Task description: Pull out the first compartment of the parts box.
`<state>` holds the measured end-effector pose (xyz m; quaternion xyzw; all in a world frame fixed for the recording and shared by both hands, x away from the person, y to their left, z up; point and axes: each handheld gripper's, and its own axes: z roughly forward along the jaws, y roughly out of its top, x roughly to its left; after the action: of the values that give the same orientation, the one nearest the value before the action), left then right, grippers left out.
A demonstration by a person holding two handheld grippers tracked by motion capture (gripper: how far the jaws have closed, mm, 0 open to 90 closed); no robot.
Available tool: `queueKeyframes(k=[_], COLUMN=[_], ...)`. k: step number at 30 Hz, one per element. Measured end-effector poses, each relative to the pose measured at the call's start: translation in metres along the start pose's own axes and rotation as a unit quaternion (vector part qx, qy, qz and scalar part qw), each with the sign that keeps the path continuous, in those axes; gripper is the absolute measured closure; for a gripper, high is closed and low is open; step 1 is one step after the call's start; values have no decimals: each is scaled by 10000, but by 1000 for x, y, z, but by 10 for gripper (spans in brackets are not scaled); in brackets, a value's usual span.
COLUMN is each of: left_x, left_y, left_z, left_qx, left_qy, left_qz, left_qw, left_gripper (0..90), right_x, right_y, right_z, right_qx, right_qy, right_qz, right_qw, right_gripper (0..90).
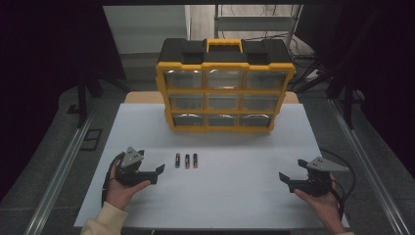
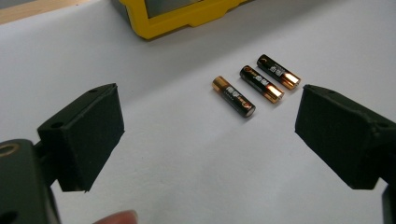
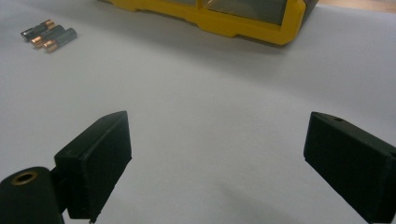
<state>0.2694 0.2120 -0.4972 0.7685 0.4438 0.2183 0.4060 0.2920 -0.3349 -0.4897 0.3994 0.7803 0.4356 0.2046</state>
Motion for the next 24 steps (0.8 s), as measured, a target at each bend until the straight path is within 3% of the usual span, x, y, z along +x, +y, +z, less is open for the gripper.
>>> queueKeyframes(k=[7, 14, 24], left_x=[-1, 2, 4], left_y=[0, -1, 0], left_z=[0, 0, 0], left_qx=[4, -22, -53], left_qy=[6, 35, 187], left_qz=[4, -146, -179], left_qw=[10000, 9999, 9997], left_gripper=[86, 86, 87], right_x=[-2, -4, -5], right_y=[-1, -1, -2], right_z=[0, 2, 7], right_qx=[25, 19, 53], right_qy=[-38, -24, 34], right_qz=[30, 137, 167], right_qw=[10000, 9999, 9998], right_gripper=[89, 90, 95])
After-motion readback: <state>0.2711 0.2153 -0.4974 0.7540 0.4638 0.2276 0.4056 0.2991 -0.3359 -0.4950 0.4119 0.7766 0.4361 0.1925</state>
